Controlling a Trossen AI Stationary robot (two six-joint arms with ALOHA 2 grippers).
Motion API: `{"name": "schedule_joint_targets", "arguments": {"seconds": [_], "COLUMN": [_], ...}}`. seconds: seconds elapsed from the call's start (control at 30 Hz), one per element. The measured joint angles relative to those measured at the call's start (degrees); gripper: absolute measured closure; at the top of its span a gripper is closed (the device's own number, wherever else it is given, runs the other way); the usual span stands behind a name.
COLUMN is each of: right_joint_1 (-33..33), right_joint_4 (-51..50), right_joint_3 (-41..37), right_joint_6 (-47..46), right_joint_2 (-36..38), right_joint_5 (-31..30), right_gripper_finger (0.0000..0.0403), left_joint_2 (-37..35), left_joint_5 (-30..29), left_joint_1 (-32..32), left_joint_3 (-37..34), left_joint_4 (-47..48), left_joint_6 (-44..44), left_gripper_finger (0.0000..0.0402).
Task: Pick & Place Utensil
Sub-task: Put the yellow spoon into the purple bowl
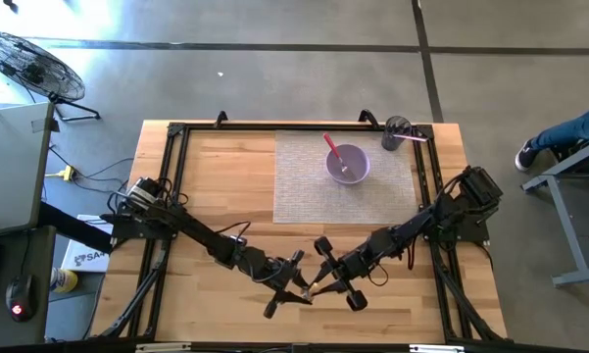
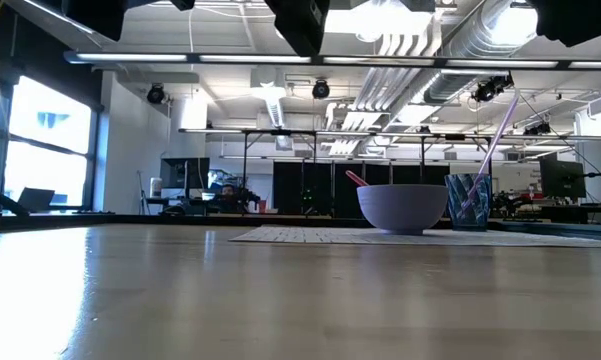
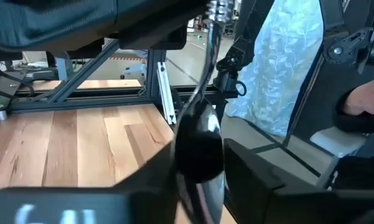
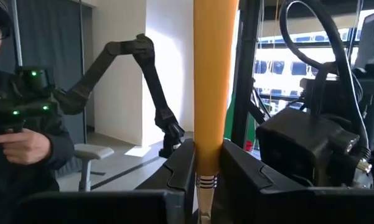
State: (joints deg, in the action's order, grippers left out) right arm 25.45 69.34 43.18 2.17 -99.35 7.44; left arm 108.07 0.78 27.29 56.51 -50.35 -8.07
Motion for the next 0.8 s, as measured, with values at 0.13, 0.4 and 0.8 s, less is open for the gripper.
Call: {"name": "schedule_joint_targets", "arguments": {"seconds": [0.13,0.4,0.8], "right_joint_1": [0.0,0.9,5.8], "right_joint_4": [-0.2,-3.4,-20.8], "right_joint_3": [-0.1,-0.3,-0.2], "right_joint_6": [0.2,-0.9,-0.6], "right_joint_2": [0.0,0.1,9.4], "right_joint_5": [0.2,-6.3,-33.3], "right_gripper_finger": [0.0348,0.0334,0.0223], "left_joint_2": [0.0,-0.9,-4.1], "left_joint_5": [-0.7,-9.0,-23.8], "left_joint_1": [0.0,0.2,0.9], "left_joint_3": [0.0,0.2,0.2], "left_joint_4": [0.7,7.4,23.3], "left_joint_6": [-0.7,-3.5,-13.2], "left_gripper_finger": [0.0367,0.0386,0.0396]}}
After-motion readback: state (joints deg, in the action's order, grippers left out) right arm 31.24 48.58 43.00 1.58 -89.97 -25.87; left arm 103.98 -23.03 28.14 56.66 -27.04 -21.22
